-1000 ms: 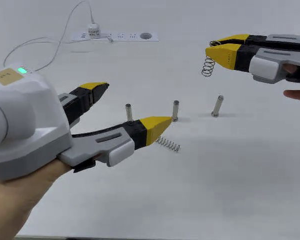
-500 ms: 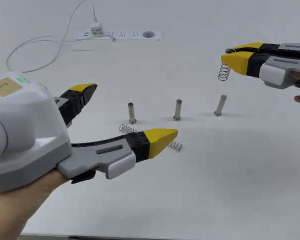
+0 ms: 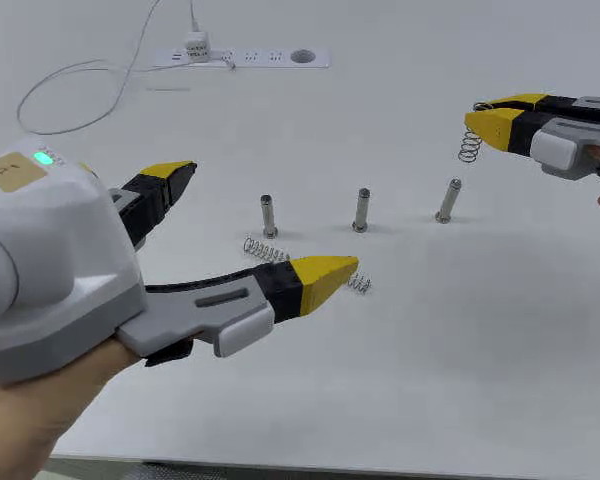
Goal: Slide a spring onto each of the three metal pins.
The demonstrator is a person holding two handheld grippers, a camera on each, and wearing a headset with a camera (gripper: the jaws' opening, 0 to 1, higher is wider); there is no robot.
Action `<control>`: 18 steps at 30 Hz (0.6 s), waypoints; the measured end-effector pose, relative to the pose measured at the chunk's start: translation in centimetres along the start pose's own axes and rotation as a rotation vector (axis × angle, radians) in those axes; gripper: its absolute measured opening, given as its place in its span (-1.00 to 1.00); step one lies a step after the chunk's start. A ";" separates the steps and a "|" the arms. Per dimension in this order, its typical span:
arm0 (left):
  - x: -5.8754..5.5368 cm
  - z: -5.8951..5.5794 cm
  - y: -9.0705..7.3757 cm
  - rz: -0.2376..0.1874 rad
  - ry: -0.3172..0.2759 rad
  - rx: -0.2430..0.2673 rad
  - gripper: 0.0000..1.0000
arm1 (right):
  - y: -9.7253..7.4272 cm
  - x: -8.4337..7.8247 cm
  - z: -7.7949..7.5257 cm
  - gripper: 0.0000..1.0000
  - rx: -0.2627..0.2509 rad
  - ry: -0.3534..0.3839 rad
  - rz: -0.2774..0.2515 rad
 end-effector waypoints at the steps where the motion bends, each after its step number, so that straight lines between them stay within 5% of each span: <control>1: 0.0 0.0 0.0 0.000 -0.002 0.001 0.97 | 0.1 -0.1 -0.1 -0.79 -0.004 0.004 0.004; 18: -1.0 -0.2 -0.5 0.019 -0.034 0.026 0.95 | 1.7 -2.4 -1.4 -0.79 -0.041 0.051 0.033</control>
Point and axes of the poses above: the centre of the closed fingertips' face, and the gripper's own axes: y roughly forward along the fingers, z roughly to its left, x roughly out of its top, the point moved 9 cm from there along -y, roughly backward along the fingers, and after that the axes turned 7 degrees about -x, right-handed, at the moved point
